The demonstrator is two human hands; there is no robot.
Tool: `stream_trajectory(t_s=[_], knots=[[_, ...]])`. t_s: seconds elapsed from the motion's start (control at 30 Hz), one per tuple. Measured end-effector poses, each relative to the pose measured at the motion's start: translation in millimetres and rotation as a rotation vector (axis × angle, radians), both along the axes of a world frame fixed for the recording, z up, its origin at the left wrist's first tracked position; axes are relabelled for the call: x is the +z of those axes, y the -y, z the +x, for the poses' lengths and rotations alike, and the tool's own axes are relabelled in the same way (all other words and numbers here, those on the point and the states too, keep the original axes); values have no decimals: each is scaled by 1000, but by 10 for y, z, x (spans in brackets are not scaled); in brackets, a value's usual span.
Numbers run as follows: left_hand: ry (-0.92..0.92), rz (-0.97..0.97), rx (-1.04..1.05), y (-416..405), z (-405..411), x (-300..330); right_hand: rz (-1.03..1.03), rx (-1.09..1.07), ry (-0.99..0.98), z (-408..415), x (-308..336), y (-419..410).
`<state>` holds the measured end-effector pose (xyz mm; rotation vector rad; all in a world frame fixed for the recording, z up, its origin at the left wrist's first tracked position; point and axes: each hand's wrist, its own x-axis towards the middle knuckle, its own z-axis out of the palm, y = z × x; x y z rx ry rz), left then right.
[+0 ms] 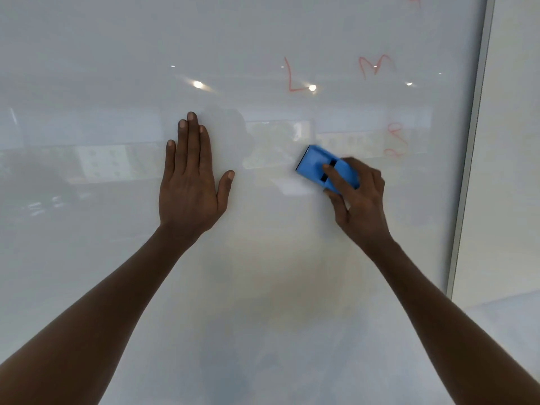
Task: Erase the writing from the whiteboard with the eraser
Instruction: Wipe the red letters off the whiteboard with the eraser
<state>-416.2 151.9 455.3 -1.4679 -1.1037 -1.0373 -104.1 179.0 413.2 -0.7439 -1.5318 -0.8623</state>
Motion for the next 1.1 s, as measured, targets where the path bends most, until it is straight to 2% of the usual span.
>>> stream_trajectory(t_s=[0.3, 0.53, 0.67, 0.87, 1.1], knots=[[12, 10, 13, 4, 15, 0, -21, 25, -119, -47, 200, -16], [10, 12, 13, 0, 14, -8, -43, 82, -333, -630, 44, 92], [12, 3, 10, 6, 11, -4, -50, 81, -166, -935, -278, 177], [16, -8, 10, 7, -9, -7, -128, 203, 120, -1159, -1242, 326], [23, -10, -9, 27, 0, -7, -110, 174, 263, -952, -1226, 266]])
